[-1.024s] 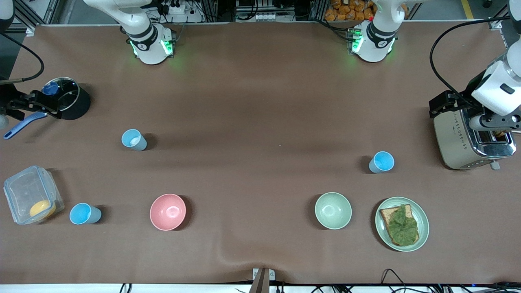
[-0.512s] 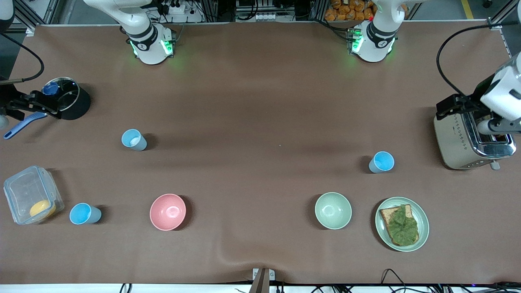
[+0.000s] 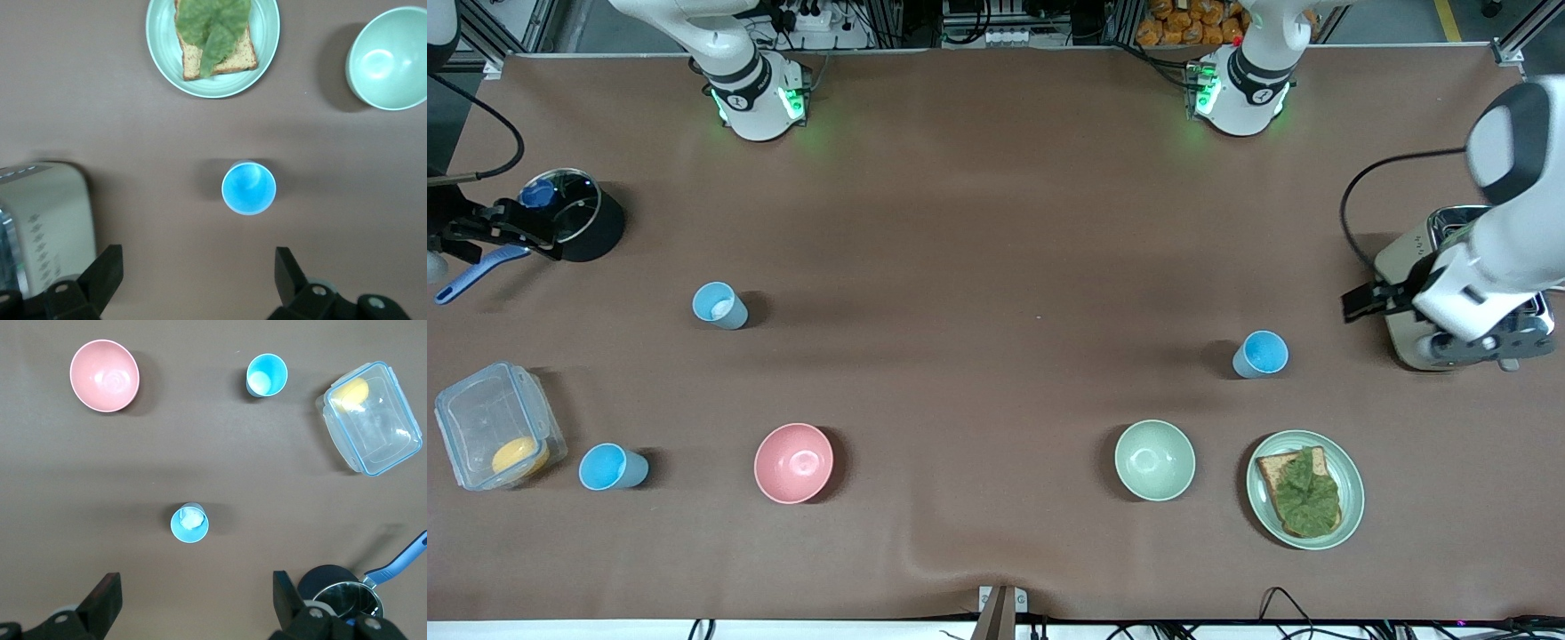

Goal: Stack blue cups with both arms
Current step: 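Reach the left gripper down toward the blue cup beside the toaster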

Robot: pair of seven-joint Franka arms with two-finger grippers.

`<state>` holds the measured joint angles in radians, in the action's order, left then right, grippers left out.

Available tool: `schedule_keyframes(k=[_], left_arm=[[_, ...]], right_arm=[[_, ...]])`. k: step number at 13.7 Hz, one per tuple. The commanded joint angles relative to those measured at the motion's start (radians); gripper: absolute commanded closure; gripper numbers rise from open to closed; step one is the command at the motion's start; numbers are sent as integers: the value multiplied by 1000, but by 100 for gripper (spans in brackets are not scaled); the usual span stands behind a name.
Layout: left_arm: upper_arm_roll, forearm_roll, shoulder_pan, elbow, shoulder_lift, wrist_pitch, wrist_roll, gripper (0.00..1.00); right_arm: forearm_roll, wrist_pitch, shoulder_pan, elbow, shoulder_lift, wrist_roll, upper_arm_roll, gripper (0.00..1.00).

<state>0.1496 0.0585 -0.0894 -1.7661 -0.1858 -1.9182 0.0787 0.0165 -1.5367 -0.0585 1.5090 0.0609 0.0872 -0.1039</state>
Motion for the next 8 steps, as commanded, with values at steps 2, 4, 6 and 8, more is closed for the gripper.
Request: schedule_keyframes(k=[2, 4, 6, 8], left_arm=[[11, 81, -1, -142, -52, -209, -7, 0], [11, 81, -4, -232, -70, -356, 4, 0], [13, 81, 3, -253, -102, -383, 71, 0], [15, 81, 19, -254, -136, -404, 113, 0]], right_arm=[[5, 13, 14, -18, 8, -3, 12, 0], [5, 13, 14, -18, 8, -3, 12, 0], [5, 13, 14, -18, 8, -3, 12, 0], [5, 15, -6, -13, 19, -1, 12, 0]])
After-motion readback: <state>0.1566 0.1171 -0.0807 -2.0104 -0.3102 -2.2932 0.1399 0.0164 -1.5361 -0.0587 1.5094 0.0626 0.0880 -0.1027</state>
